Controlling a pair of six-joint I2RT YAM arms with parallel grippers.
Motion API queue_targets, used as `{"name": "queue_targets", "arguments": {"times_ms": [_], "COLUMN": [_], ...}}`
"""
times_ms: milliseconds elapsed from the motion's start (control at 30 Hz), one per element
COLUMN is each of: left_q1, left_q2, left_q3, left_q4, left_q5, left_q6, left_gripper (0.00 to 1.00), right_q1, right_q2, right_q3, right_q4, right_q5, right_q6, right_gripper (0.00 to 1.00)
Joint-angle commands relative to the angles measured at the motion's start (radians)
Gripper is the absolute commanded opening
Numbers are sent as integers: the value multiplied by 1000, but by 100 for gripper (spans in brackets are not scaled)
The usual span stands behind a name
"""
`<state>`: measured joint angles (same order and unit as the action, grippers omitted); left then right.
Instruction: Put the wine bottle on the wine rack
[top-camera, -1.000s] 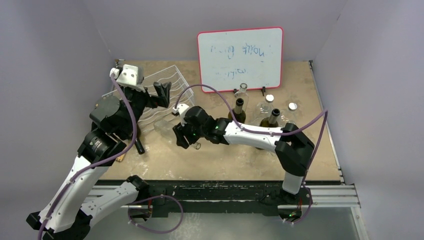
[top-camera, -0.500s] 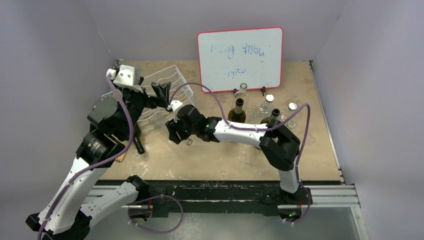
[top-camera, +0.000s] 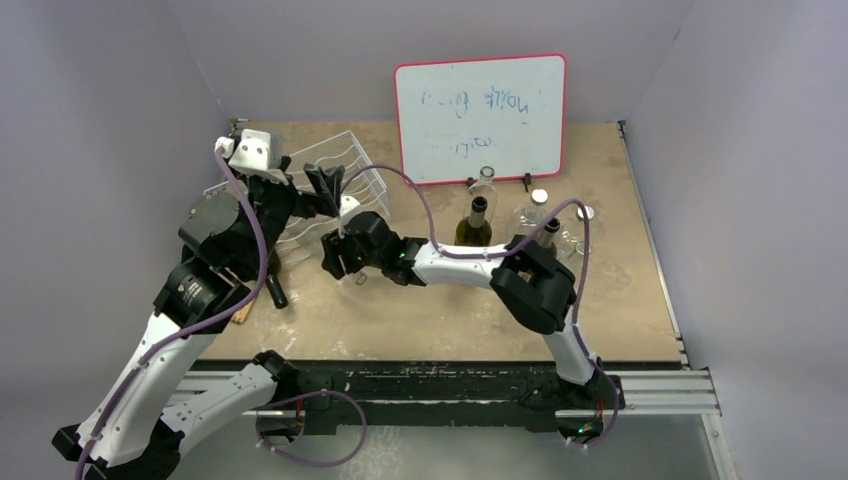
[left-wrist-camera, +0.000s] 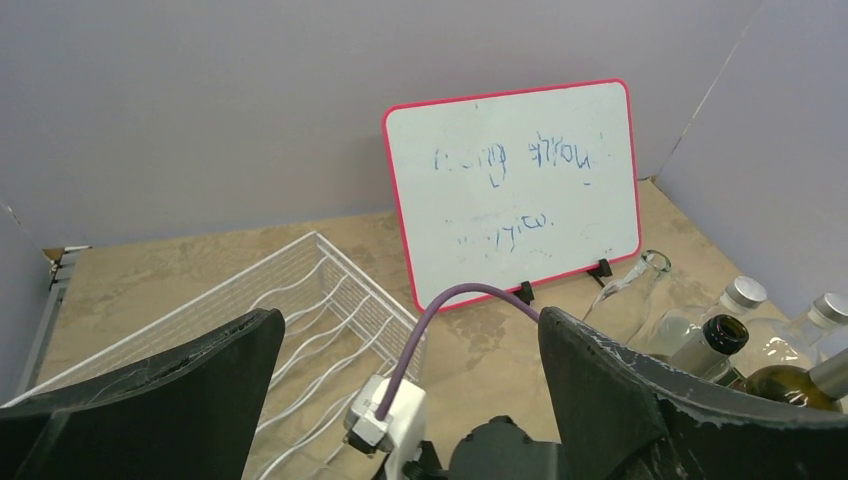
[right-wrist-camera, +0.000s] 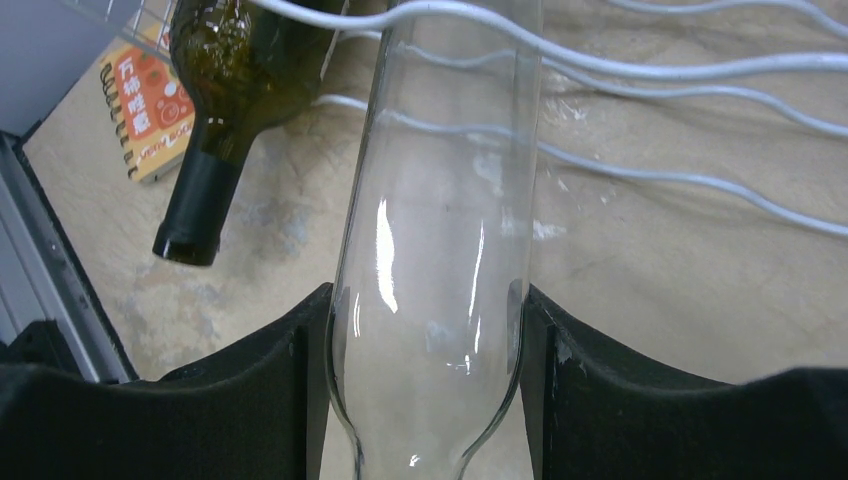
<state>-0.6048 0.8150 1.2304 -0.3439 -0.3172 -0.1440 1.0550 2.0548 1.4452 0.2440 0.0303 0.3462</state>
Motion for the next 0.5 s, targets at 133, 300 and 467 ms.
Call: {"name": "queue_targets", "arguments": {"times_ms": [133,300,467], "left_q1": [-4,-4,-3], "left_q2": [8,19,19], "left_q3": [67,98,106], "left_q4": [-19,-57,-71], "left_q5": [20,22,24], "left_q6": [-64,-79,-87], "left_gripper": [100,100,100], "right_q1": [17,19,19], "right_q2": [95,194,278], "right_q3": [206,331,429], "right_q4": [218,210,193], "right_q5": [133,153,169], "right_q6": [95,128,170], "right_gripper": [0,0,0]}}
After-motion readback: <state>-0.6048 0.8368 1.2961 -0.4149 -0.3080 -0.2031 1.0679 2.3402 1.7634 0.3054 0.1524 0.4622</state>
